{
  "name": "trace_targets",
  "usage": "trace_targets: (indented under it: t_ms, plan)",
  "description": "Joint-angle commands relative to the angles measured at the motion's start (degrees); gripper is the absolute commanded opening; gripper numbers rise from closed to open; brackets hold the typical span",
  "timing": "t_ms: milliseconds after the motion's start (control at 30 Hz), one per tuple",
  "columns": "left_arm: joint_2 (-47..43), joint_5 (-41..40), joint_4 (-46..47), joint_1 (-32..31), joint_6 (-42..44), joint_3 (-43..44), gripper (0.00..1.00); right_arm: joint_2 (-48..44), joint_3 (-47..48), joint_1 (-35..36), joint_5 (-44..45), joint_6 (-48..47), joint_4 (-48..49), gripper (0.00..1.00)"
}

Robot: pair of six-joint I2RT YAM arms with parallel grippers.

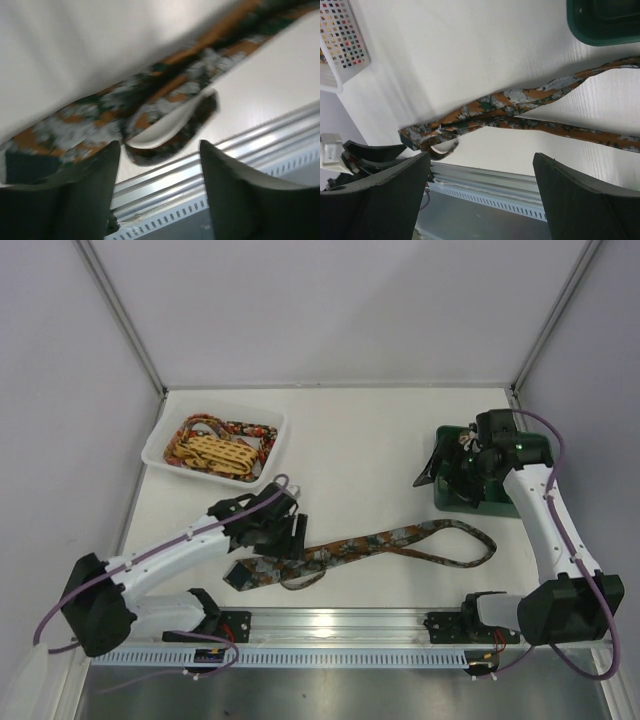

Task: Roll the ties
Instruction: Flatten the tie

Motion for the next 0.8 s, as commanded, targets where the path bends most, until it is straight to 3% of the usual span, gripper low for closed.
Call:
trace_targets:
  t_ms: [0, 100, 200, 233, 267, 300, 333, 367, 400, 467, 500, 533, 767]
  plan:
    - [-9.52, -7.91, -8.06, 4.14, -9.86, -1.12, 0.75, 0.90, -0.13, 1.92, -1.57, -0.21, 1.70, 0.91]
    - [-14.81, -12.92, -12.81, 4.67, -12.59, 2.03, 0.90, 2.82, -0.40, 3.76, -2.62, -0.64, 2.05, 0.91]
    - [-17.02, -11.38, -11.43, 4.67, -11.20, 4.85, 0.83, 5.81, -0.49, 7.01, -2.28, -1.87, 0.56, 0.90]
    - [-16.76, -9.00, -7.32, 4.67, -9.71, 4.86, 0.74, 6.43, -0.75, 7.89, -2.10, -2.22, 0.21, 0.89]
    - [-15.19, -6.54, -5.37, 4.67, -9.44, 4.77, 0.54, 7.22, -0.84, 9.55, -1.93, -2.84, 0.03, 0.88]
    - [-13.87, 0.44, -3.26, 4.67, -9.35, 4.59, 0.44, 7.57, -0.84, 10.27, -1.23, -2.93, -0.06, 0.86]
    - [-12.47, 3.64, 0.41, 4.67, -10.13, 3.90, 0.33, 8.54, -0.93, 10.80, -0.70, -3.02, 0.03, 0.83]
    - [-9.32, 6.37, 2.19, 4.33, -10.92, 3.37, 0.10, 8.81, -1.10, 11.67, -0.26, -3.19, 0.29, 0.79]
    - [-7.81, 9.19, 4.30, 3.97, -11.45, 2.58, 0.02, 8.98, -1.45, 11.94, 0.27, -3.37, 0.64, 0.71]
    - [-4.74, 11.41, 8.35, 2.66, -13.47, 0.91, 0.00, 9.77, -2.94, 12.21, 0.45, -3.28, 2.31, 0.60]
    - [-3.93, 12.19, 10.97, 2.48, -14.43, 0.55, 0.00, 10.30, -3.47, 12.47, 0.88, -3.20, 3.01, 0.45]
    - [-3.40, 13.42, 12.30, 2.30, -14.88, -0.32, 0.00, 10.65, -4.00, 12.73, 1.06, -3.37, 4.24, 0.38]
    - [4.93, 14.05, 17.24, 2.21, -17.25, -1.56, 0.00, 15.66, -8.74, 16.25, 7.30, -3.46, 12.76, 0.12]
